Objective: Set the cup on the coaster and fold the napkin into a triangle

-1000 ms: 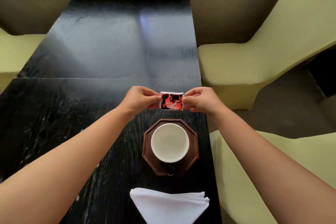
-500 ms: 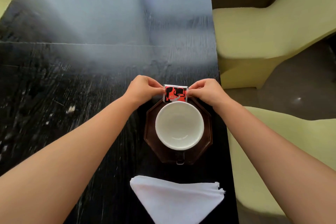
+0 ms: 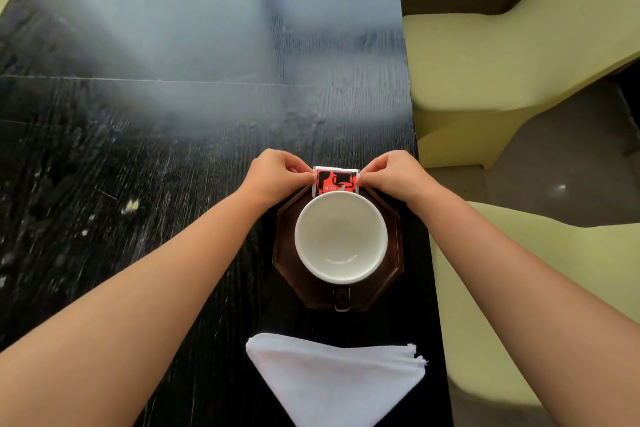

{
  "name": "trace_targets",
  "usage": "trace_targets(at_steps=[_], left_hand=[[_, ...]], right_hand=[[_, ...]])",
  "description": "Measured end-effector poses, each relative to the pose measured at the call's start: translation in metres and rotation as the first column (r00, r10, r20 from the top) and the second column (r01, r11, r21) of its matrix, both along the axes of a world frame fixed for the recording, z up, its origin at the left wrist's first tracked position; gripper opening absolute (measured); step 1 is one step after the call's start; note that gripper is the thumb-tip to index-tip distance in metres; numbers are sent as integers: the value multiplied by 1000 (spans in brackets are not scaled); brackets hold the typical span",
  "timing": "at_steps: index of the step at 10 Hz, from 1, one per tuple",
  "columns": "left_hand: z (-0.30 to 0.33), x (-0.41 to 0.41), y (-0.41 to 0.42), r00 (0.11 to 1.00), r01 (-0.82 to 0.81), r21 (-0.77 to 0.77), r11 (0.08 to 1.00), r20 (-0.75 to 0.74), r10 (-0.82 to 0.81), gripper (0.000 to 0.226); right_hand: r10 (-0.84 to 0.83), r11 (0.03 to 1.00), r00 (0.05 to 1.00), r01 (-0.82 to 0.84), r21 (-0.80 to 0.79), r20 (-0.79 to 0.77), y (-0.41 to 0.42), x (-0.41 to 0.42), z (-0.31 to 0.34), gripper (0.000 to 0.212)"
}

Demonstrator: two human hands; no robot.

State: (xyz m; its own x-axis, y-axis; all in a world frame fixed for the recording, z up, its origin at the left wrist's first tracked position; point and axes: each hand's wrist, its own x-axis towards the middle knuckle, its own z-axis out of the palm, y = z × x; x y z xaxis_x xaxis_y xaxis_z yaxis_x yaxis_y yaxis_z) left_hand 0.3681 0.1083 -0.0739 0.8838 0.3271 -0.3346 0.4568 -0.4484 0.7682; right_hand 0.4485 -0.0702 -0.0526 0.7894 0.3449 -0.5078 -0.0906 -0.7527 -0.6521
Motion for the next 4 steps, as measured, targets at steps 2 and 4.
trace_targets(at_steps=[2, 4], left_hand=[[-4, -2, -2, 1000, 6, 24, 1000, 10, -6, 10], [9, -7, -4, 998, -62, 36, 997, 0, 62, 20]], right_hand=[[5, 1000, 1000, -5, -4, 18, -3, -1, -2, 17], [-34, 999, 996, 35, -16, 76, -6, -6, 3, 12]])
